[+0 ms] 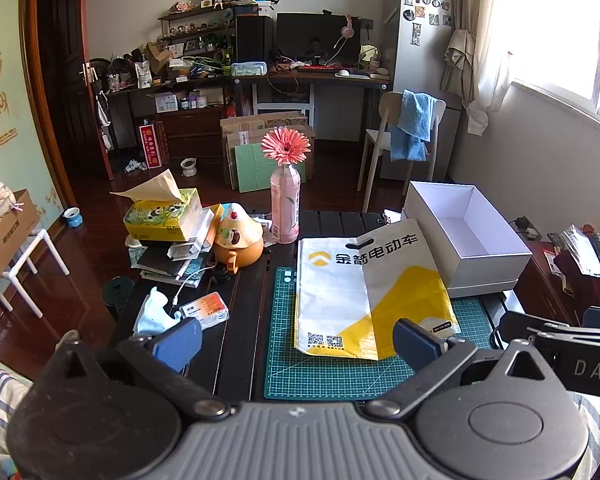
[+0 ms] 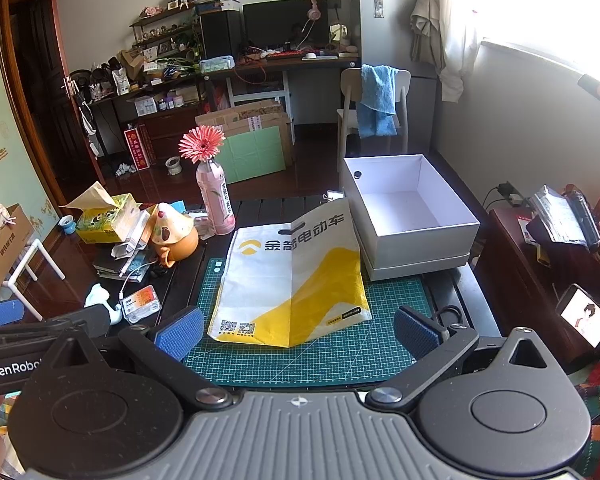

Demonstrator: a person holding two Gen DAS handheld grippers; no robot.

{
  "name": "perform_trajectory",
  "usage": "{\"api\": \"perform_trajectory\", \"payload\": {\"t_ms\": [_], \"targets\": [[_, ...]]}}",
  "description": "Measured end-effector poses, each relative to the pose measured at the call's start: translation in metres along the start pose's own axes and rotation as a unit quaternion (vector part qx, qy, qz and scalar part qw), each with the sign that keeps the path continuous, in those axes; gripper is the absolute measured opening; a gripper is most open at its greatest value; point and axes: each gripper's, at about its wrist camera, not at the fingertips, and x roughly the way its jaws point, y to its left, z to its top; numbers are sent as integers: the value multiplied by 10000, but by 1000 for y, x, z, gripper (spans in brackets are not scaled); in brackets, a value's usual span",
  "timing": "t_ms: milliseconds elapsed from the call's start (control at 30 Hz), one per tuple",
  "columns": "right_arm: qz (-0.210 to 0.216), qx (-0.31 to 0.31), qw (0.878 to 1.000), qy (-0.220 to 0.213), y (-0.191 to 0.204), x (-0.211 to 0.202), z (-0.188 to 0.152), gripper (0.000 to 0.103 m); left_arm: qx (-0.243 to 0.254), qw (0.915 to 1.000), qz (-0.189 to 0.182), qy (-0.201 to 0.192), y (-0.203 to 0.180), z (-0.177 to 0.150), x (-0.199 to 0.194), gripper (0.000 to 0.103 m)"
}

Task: Fold shopping bag

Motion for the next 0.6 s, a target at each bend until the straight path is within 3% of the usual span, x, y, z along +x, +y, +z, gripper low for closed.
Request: {"api": "perform_trajectory", "payload": {"t_ms": [367,600], "targets": [[-6,70,10000,-25,0,-2,-2,102,-42,10000,-12,8,1,1,2,102],[148,601,9980,-134,-29,-2,5,102,-185,9997,105,-71,9,1,8,102]]}}
